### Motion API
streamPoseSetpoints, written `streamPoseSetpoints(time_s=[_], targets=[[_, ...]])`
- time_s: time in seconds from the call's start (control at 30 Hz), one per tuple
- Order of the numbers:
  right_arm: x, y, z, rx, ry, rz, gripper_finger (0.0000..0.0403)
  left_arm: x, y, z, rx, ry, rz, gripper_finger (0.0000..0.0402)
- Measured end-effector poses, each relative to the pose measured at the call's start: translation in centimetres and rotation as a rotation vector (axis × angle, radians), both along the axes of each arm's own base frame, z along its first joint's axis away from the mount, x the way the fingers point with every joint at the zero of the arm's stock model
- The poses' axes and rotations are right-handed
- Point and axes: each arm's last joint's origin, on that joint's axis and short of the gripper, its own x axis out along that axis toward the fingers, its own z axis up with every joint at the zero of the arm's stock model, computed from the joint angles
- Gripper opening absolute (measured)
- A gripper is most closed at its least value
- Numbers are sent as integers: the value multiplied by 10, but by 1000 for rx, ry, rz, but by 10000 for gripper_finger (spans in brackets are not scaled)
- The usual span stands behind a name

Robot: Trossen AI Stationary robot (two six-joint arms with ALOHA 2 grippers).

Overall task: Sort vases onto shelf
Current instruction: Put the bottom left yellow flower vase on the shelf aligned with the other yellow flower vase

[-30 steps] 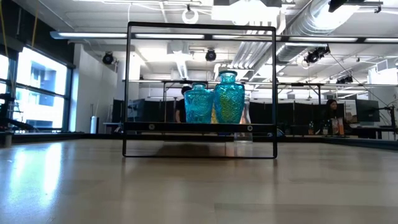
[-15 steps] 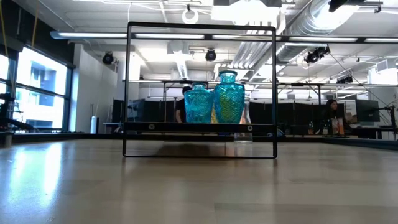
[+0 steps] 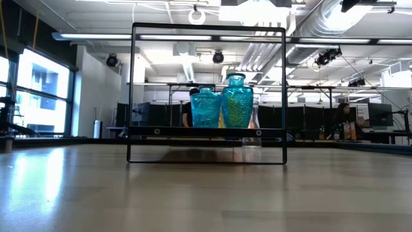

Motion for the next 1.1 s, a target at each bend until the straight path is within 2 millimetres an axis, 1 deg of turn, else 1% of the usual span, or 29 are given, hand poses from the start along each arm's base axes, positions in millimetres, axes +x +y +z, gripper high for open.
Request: streamPoseSetpoints(time_s=[0.17,0.33,0.47,0.67,1.1], targets=[[0,0,0,0,0,0,0,-4,-3,0,-15,21,-8,272],[0,0,0,-4,2,7,0,-3,-2,0,6,-3,-4,248],[0,0,0,-4,2,7,0,-3,-2,0,25,-18,13,237],[0,0,0,2,3,8,0,-3,-1,0,33,-11,21,230],[0,0,0,16,3,7,0,-2,-3,0,16,-17,56,232]])
